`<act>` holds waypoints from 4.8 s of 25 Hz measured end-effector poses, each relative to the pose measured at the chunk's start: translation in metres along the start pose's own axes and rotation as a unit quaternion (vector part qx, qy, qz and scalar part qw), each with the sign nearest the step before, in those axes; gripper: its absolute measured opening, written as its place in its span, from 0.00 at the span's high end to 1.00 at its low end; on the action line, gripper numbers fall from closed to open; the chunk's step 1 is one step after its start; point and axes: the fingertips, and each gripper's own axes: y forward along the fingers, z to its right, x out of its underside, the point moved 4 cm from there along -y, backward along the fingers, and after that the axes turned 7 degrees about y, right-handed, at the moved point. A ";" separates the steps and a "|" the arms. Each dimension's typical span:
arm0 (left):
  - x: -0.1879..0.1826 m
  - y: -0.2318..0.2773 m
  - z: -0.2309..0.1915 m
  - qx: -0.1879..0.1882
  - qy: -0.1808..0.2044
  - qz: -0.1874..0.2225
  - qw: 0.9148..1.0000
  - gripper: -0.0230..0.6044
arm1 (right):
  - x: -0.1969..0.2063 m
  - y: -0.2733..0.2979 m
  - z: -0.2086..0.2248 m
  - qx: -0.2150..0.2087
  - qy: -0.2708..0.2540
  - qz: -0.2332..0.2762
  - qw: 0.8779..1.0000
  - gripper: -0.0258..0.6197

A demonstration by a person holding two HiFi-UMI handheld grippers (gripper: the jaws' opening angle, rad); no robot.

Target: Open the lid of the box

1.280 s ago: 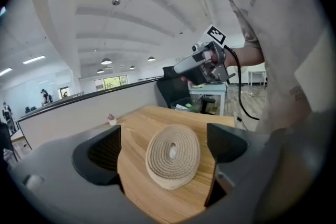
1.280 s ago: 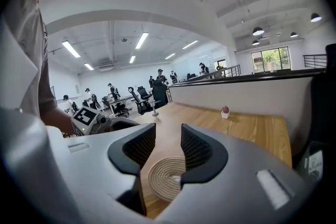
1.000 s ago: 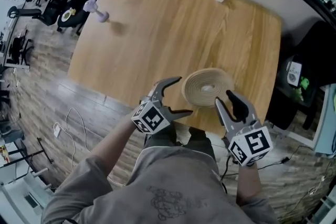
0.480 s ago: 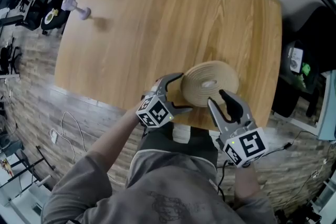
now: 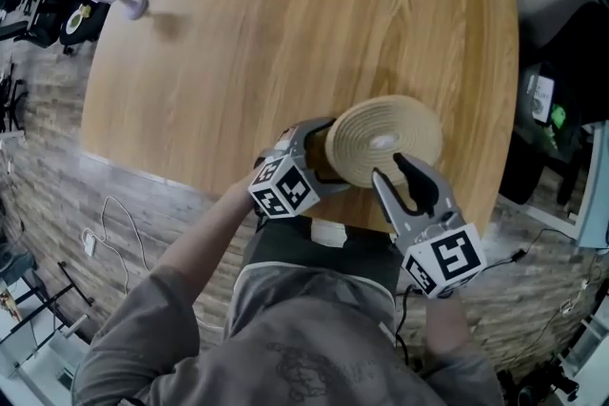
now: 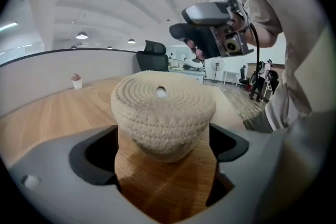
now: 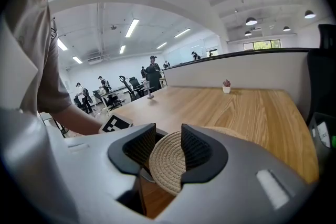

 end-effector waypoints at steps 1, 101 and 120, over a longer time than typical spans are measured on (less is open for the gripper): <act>-0.001 0.001 -0.002 -0.003 -0.003 0.003 1.000 0.10 | 0.001 0.001 0.001 0.001 -0.001 0.000 1.000 0.75; -0.149 -0.177 -0.046 -0.250 -0.109 0.017 0.962 0.66 | -0.141 -0.122 0.037 -0.018 0.140 0.174 0.975 0.89; -0.276 -0.279 -0.074 -0.388 -0.041 0.145 0.909 0.96 | -0.210 -0.167 -0.016 -0.050 0.069 0.250 0.965 0.90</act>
